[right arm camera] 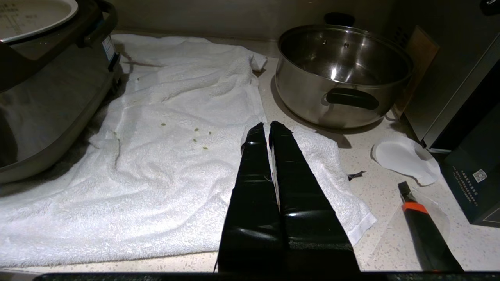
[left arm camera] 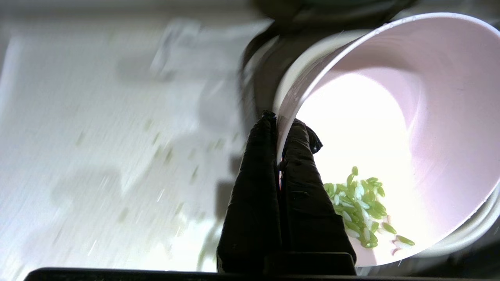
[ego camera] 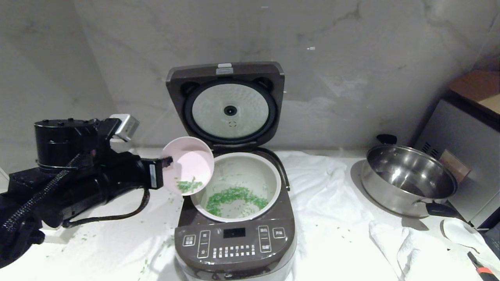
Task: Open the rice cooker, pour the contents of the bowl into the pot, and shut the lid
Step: Pour the water from the bowl into the rice cooker
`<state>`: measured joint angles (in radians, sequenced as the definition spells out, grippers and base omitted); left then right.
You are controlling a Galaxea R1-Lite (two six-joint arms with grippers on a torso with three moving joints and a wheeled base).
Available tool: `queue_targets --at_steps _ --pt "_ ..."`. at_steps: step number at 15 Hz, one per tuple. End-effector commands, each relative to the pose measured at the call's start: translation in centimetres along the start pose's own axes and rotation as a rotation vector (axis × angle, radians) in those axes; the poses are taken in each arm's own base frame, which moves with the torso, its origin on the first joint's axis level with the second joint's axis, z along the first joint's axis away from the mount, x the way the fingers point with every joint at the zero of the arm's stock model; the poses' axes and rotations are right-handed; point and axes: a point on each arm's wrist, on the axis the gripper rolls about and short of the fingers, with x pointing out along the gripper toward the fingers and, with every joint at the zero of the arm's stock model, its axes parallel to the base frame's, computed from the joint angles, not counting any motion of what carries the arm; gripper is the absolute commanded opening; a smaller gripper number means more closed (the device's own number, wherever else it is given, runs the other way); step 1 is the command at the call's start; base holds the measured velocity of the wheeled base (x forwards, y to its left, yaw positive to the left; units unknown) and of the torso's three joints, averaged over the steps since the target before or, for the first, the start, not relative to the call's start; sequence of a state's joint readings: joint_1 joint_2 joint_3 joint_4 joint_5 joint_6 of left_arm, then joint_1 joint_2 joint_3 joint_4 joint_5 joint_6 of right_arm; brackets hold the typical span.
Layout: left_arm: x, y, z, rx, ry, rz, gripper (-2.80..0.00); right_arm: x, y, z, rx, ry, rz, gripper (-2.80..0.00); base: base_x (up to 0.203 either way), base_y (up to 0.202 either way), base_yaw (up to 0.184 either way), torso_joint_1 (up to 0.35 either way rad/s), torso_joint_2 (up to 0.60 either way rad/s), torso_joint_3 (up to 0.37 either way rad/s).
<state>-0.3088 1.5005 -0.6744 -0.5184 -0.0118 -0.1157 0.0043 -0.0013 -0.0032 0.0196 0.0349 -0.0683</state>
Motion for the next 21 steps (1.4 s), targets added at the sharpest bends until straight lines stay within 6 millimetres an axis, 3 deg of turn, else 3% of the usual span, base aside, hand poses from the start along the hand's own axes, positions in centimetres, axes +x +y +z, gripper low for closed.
queue_targets --at_steps 1,3,7,11,15,19,21 --pt "-2.5 2.2 1.1 -0.041 0.067 0.062 -2.80 0.0 0.0 0.0 -0.001 0.002 0.001 -2.80 0.000 0.000 0.000 0.000 0.00 0.000" --pt "-4.1 4.4 1.8 -0.093 0.096 0.083 -2.80 0.0 0.0 0.0 -0.001 0.002 0.001 -2.80 0.000 0.000 0.000 0.000 0.00 0.000" --pt "-7.1 7.1 1.2 -0.239 0.342 0.160 -2.80 0.0 0.0 0.0 -0.001 0.002 0.001 -2.80 0.000 0.000 0.000 0.000 0.00 0.000" --pt "-7.5 10.0 0.1 -0.280 0.396 0.265 -2.80 0.0 0.0 0.0 -0.001 0.002 0.001 -2.80 0.000 0.000 0.000 0.000 0.00 0.000" --pt "-9.6 13.0 -2.5 -0.284 0.562 0.373 -2.80 0.0 0.0 0.0 -0.001 0.002 0.001 -2.80 0.000 0.000 0.000 0.000 0.00 0.000" --pt "-10.1 17.6 -5.8 -0.472 0.692 0.479 -2.80 0.0 0.0 0.0 -0.001 0.002 0.001 -2.80 0.000 0.000 0.000 0.000 0.00 0.000" --pt "-10.2 18.4 -8.3 -0.550 0.779 0.477 -2.80 0.0 0.0 0.0 -0.001 0.002 0.001 -2.80 0.000 0.000 0.000 0.000 0.00 0.000"
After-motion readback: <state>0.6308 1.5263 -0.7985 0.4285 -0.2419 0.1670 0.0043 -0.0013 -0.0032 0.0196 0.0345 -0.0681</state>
